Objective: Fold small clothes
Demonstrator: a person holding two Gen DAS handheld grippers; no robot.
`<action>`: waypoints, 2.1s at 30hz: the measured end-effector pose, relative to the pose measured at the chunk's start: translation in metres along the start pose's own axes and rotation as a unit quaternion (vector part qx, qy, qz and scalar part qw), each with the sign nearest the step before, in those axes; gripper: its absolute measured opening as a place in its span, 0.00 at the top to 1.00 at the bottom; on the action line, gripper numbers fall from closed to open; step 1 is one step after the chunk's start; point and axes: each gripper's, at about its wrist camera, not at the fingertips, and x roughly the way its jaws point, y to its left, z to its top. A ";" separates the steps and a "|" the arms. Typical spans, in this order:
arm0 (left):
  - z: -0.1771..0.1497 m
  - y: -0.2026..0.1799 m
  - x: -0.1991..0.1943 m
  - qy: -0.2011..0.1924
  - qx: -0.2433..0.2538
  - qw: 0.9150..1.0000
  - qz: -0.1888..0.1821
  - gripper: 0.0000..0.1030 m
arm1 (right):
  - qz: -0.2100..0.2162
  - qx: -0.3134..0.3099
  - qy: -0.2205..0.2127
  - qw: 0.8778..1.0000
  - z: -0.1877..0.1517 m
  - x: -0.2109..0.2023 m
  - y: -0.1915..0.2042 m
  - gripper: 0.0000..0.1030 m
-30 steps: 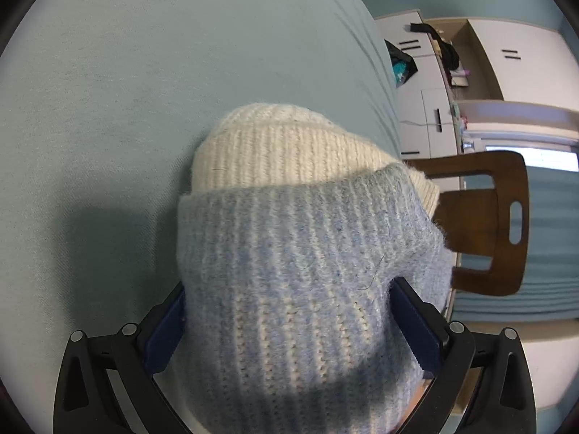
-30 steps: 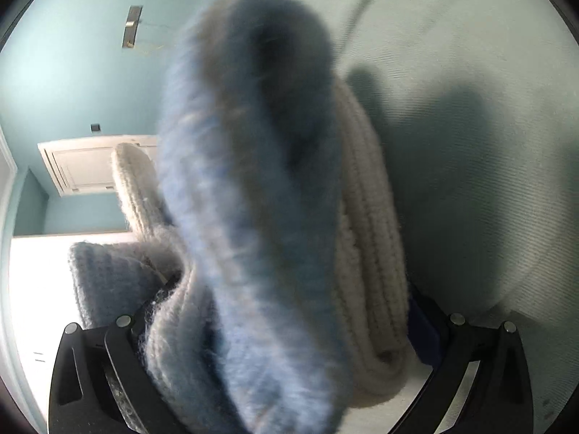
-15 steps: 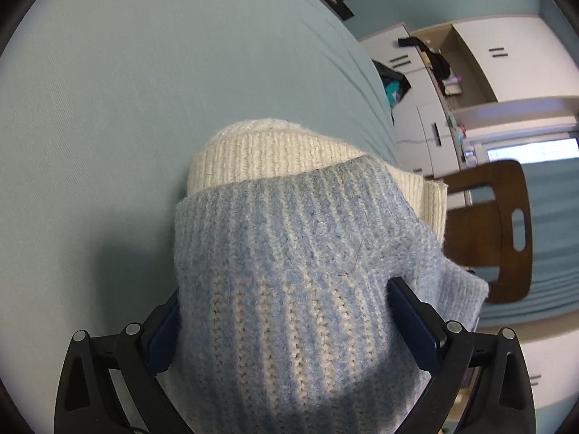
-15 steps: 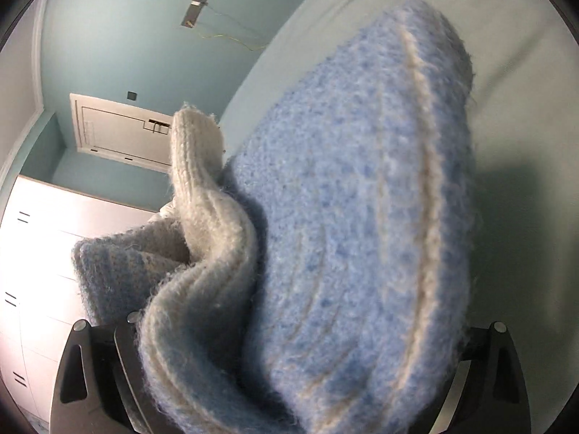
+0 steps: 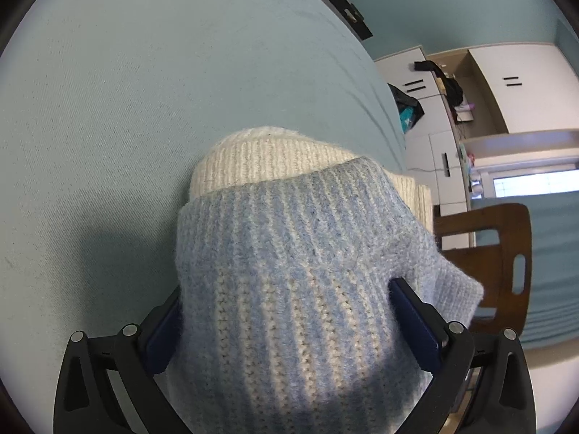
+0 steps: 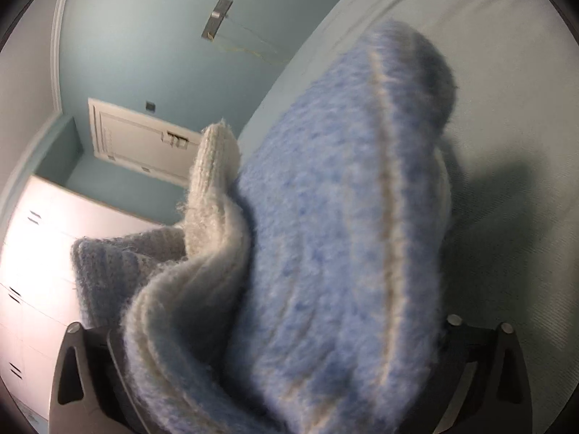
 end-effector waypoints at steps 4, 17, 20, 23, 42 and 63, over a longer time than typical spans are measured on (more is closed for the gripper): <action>-0.010 -0.010 -0.020 -0.036 0.008 0.999 0.033 0.00 | -0.018 0.037 0.004 0.999 -0.011 -0.005 -0.001 0.01; -0.108 -0.120 -0.074 -0.313 0.224 0.869 0.312 0.00 | -0.259 -0.251 -0.272 0.892 -0.094 -0.090 0.152 0.01; -0.105 -0.124 -0.038 -0.284 0.259 0.848 0.365 0.00 | -0.290 -0.327 -0.238 0.867 -0.104 -0.061 0.155 0.01; -0.111 -0.111 -0.022 -0.329 0.275 0.815 0.390 0.00 | -0.335 -0.351 -0.194 0.852 -0.108 -0.043 0.134 0.01; -0.161 -0.144 -0.037 -0.303 0.338 0.753 0.476 0.00 | -0.298 -0.277 -0.195 0.893 -0.108 -0.185 0.062 0.01; -0.269 -0.137 -0.103 -0.281 0.346 0.805 0.391 0.00 | -0.321 -0.262 -0.172 0.894 -0.176 -0.235 0.069 0.01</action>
